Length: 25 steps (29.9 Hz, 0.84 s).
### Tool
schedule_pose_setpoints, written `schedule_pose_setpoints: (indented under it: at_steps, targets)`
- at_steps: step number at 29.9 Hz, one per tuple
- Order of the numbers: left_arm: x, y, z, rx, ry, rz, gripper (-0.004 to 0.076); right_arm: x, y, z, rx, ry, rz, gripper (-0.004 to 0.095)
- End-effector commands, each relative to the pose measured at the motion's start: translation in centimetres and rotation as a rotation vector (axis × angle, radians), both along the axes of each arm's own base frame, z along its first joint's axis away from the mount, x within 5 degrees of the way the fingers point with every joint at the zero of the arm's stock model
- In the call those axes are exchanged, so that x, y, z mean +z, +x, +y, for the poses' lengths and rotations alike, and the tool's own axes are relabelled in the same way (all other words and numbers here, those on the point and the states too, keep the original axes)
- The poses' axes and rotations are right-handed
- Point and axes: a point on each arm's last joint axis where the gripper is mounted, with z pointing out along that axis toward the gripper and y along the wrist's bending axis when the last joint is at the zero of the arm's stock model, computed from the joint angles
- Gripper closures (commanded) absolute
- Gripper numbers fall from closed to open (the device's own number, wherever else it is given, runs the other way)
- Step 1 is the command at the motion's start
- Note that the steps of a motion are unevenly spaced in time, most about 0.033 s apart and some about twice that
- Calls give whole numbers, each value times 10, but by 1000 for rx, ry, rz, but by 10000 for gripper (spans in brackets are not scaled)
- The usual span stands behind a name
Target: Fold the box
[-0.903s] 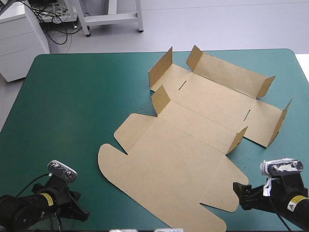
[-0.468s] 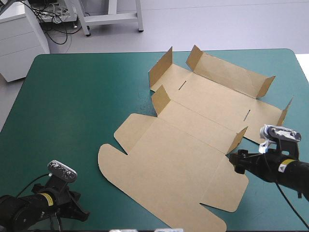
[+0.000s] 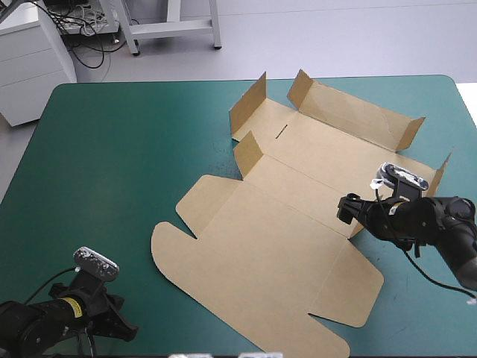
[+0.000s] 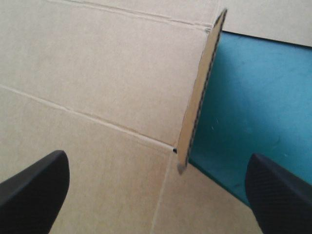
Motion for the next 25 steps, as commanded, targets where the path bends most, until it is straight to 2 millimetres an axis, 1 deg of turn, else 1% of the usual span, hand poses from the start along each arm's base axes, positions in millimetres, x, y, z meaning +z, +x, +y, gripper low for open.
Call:
schedule_pose_setpoints:
  at_steps: [1,4,7,13,15,17,18,21,23,25]
  targets:
    - [7,4,-2,9,-25,-46,756,4,20,2,-41,27,-87,11]
    - [7,4,-2,9,-27,-46,756,-2,29,3,-56,25,-88,11]
    - [7,4,-2,9,-28,-45,756,-5,33,2,-59,-2,-102,11]
    - [7,4,-2,9,-28,-45,756,-5,35,-3,-82,-49,-113,13]
    - [7,4,-2,9,-28,-45,756,-5,35,-3,-82,-54,-114,46]
    - [7,4,-2,9,-28,-45,756,-5,35,-3,-82,-54,-112,133]
    - [7,4,-2,9,-28,-45,756,-5,35,-3,-82,-54,-112,201]
    - [7,4,-2,9,-28,-45,756,-5,35,-3,-90,-49,-110,469]
    - [7,4,-2,9,-28,-45,756,-5,35,-4,-89,-51,-111,680]
    - [7,4,-2,8,-28,-43,756,-5,35,-4,-81,-58,-113,855]
